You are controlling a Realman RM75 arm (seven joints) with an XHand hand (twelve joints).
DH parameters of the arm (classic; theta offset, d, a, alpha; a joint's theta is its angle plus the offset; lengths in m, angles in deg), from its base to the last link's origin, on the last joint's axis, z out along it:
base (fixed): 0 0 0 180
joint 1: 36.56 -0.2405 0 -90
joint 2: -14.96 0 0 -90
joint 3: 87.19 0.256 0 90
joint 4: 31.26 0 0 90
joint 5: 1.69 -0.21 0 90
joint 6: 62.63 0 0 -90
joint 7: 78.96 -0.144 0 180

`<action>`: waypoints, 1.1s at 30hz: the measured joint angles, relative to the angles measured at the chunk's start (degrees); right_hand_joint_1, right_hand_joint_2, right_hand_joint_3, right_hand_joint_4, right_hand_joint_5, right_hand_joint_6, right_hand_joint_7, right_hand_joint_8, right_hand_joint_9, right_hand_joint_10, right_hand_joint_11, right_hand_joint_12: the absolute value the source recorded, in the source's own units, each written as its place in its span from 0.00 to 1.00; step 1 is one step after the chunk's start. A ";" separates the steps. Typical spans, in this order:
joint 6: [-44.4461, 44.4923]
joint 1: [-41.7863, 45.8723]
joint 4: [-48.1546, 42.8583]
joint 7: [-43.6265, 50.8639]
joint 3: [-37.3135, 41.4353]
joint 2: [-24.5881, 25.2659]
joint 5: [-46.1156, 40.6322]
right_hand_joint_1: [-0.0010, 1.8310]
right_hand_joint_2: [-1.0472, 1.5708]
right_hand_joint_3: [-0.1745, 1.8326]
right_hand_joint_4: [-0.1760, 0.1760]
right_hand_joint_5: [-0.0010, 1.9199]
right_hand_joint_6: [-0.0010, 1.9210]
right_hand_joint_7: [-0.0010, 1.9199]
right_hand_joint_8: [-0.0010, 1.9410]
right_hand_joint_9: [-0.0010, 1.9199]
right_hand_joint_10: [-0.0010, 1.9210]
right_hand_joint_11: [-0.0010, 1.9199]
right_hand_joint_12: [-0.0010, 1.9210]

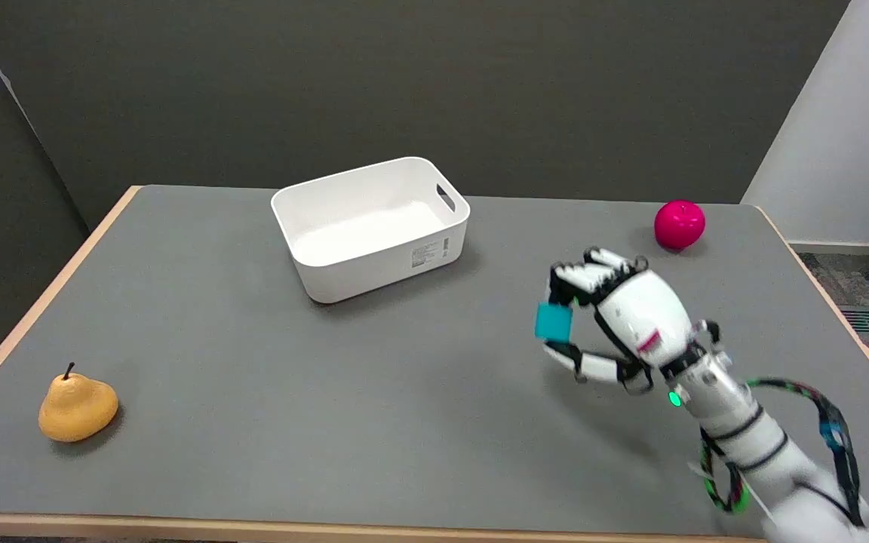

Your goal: Place the cube in the box.

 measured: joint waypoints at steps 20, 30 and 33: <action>-27.44 -29.06 -2.97 1.77 -4.06 5.48 3.18 0.65 0.73 0.44 0.39 0.37 0.80 0.48 0.70 0.43 0.77 0.26 0.85; -37.71 -43.56 6.82 2.03 -10.27 14.07 5.16 0.65 0.74 0.44 0.39 0.37 0.79 0.48 0.70 0.43 0.78 0.25 0.83; -40.17 -46.75 10.23 2.05 -11.81 16.52 5.49 0.65 0.74 0.43 0.40 0.37 0.79 0.48 0.70 0.43 0.78 0.25 0.83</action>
